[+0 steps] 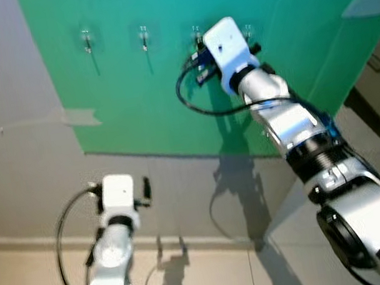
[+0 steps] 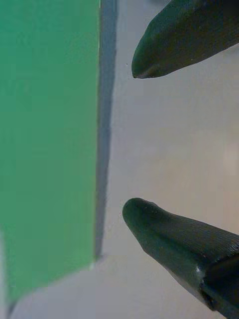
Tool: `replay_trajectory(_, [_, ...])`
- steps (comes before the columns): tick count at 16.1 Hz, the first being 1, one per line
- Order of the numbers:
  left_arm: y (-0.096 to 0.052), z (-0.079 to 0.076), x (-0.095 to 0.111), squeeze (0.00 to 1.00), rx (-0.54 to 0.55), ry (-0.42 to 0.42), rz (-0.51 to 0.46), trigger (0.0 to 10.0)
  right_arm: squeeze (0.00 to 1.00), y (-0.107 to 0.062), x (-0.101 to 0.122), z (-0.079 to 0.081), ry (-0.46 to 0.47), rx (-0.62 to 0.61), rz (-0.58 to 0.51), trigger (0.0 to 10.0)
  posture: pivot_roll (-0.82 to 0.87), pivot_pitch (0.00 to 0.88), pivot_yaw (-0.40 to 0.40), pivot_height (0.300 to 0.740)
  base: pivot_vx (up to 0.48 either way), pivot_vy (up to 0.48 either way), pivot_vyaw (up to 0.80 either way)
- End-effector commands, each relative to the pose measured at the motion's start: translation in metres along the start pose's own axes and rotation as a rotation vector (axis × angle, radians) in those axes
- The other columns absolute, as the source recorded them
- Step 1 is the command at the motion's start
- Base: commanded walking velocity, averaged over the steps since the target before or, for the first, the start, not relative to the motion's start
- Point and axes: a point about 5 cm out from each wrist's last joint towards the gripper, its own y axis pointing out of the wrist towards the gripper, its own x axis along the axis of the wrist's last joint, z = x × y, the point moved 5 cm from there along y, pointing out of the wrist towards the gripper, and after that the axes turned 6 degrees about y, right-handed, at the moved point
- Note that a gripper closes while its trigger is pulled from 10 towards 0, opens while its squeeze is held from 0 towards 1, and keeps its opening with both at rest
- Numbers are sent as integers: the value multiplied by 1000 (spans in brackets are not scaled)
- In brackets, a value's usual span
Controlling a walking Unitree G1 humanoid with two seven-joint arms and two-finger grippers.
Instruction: Hang keys on a hook
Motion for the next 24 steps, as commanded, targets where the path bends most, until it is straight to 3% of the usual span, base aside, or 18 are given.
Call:
replay_trajectory(1, [2,-11,12,0,-55,-17,-46,10000,0,-1,-12,-16,9,-54,52,10000,34,0,-87,740,0,0,0])
replay_trajectory(3, [1,-29,31,0,-139,17,-137,10000,0,-1,-16,-16,5,-54,57,10000,19,0,-74,740,0,0,0])
replay_trajectory(5, [4,-36,39,0,-179,21,-167,10000,0,-2,-18,-20,-3,-65,61,10000,14,0,-68,740,0,0,0])
replay_trajectory(8, [3,-40,40,0,-205,16,-172,10000,0,-2,-17,-22,-7,-69,56,10000,7,0,-61,740,0,0,0])
replay_trajectory(11, [-7,-48,60,0,-279,2,-248,10000,0,-2,-20,-21,-11,-72,58,10000,4,0,-59,740,0,0,0])
replay_trajectory(15, [-14,-36,101,0,-265,-25,-390,10000,0,-3,-26,-20,-19,-73,70,10000,3,0,-60,740,0,0,0])
replay_trajectory(24, [-18,-39,100,0,-276,-63,-358,10000,0,-3,-29,-22,-13,-66,80,10000,7,0,-64,740,0,0,0])
